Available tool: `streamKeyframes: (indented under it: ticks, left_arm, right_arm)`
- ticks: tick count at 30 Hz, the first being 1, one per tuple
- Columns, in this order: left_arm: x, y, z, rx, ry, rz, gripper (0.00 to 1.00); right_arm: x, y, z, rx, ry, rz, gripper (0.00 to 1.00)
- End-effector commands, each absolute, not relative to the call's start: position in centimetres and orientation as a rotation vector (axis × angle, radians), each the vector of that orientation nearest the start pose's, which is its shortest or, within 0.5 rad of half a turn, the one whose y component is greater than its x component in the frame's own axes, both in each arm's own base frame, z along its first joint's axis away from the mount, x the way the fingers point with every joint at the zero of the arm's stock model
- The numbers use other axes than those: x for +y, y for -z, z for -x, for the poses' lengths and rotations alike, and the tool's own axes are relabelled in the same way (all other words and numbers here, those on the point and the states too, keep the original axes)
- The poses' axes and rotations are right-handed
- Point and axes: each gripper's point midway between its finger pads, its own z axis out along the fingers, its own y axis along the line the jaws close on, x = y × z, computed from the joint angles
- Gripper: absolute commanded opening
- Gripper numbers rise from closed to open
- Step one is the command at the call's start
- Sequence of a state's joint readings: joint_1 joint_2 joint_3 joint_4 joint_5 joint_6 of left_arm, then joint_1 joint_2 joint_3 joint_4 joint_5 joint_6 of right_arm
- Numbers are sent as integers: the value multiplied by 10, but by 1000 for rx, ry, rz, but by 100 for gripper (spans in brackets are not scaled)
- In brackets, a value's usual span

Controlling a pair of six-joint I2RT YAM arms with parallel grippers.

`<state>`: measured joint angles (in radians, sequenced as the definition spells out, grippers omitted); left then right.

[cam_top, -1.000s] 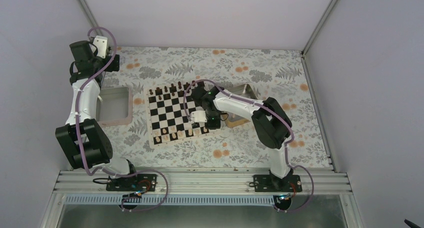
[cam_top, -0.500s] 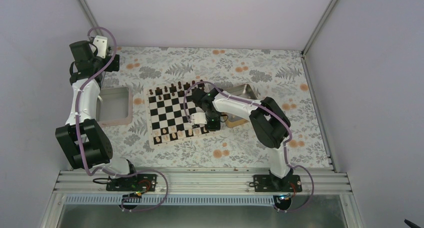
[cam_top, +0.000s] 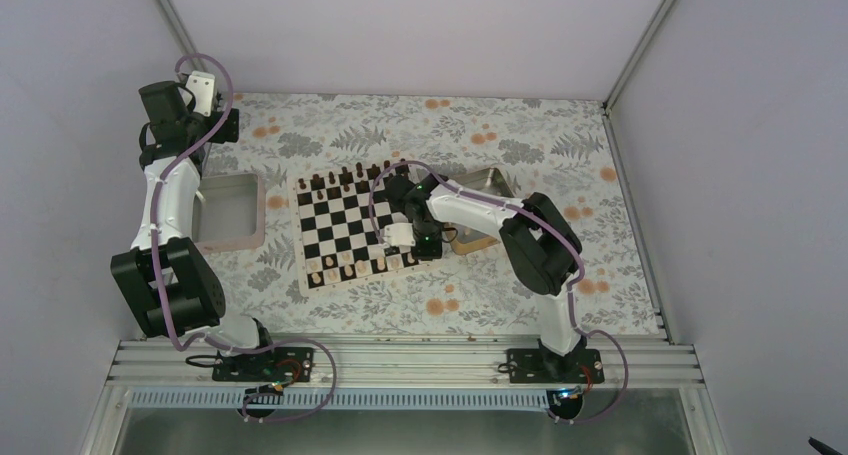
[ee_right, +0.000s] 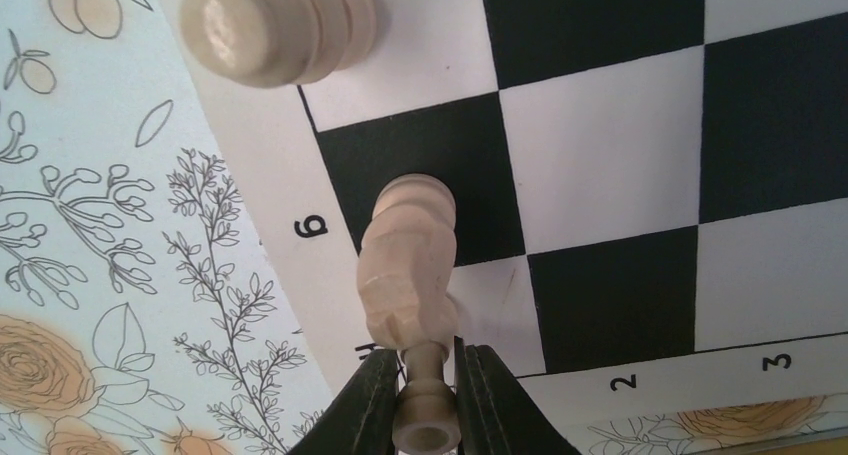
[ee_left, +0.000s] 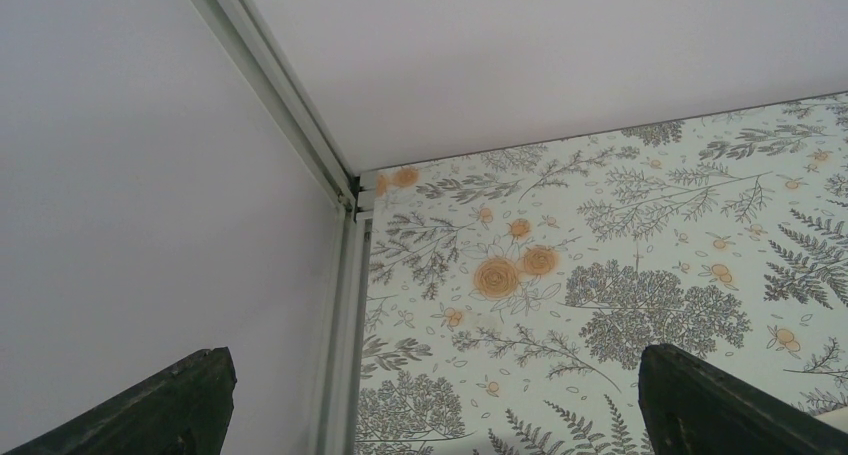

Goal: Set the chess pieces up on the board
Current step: Place the chess piece on the chessboard.

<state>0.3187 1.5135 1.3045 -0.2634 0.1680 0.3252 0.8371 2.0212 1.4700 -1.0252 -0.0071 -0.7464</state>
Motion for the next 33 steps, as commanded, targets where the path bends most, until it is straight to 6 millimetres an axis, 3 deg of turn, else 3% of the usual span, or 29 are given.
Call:
streamKeyframes:
  ticks: [1, 10, 20, 33]
  left_arm:
    - [123, -287, -455, 2008, -246, -106, 100]
    - [122, -288, -455, 2007, -245, -108, 100]
    - [123, -287, -455, 2008, -247, -108, 100]
    - [123, -285, -455, 2013, -248, -110, 100]
  right_arm:
    - [276, -33, -256, 2227, 13, 2215, 15]
    - [279, -47, -260, 2205, 17, 2204, 14]
    - [270, -43, -268, 2226, 68, 2202, 14]
    - [278, -40, -266, 2217, 3, 2225, 14]
